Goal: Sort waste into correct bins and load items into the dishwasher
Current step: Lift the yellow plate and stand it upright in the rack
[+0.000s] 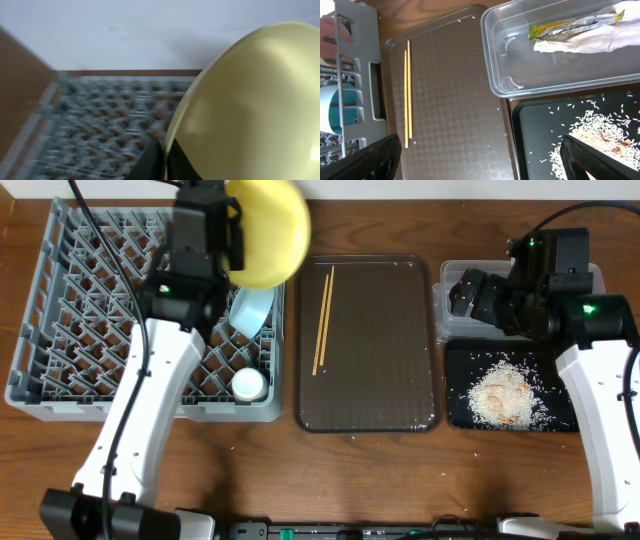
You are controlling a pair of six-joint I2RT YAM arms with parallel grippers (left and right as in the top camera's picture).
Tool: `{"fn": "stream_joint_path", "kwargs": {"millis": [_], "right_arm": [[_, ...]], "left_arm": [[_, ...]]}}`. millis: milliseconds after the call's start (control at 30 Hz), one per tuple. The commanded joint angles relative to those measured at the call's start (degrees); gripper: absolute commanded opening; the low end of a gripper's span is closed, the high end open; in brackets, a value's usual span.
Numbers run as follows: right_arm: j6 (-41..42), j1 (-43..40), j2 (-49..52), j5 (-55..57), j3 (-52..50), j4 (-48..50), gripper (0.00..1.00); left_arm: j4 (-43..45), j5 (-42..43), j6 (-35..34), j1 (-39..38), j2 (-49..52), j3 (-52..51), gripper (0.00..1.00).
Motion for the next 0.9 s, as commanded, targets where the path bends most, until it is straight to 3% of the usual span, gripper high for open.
{"fn": "stream_joint_path", "kwargs": {"millis": [0,300,633,867], "right_arm": [[-0.3,0.2,0.1,0.2,0.2,0.0,0.99],[-0.3,0.2,0.1,0.2,0.2,0.0,0.99],[-0.3,0.2,0.1,0.2,0.2,0.0,0.99],[-0.3,0.2,0.1,0.2,0.2,0.0,0.99]], "left_arm": [[1.7,-5.8,7.0,3.3,1.4,-0.1,0.08],[8.4,-6.9,12.3,9.5,4.9,-0.1,0.07],[17.0,-12.7,20.4,10.1,14.0,-0.1,0.07],[22.7,-14.4,21.5,10.1,17.7,-0.1,0.07]]}}
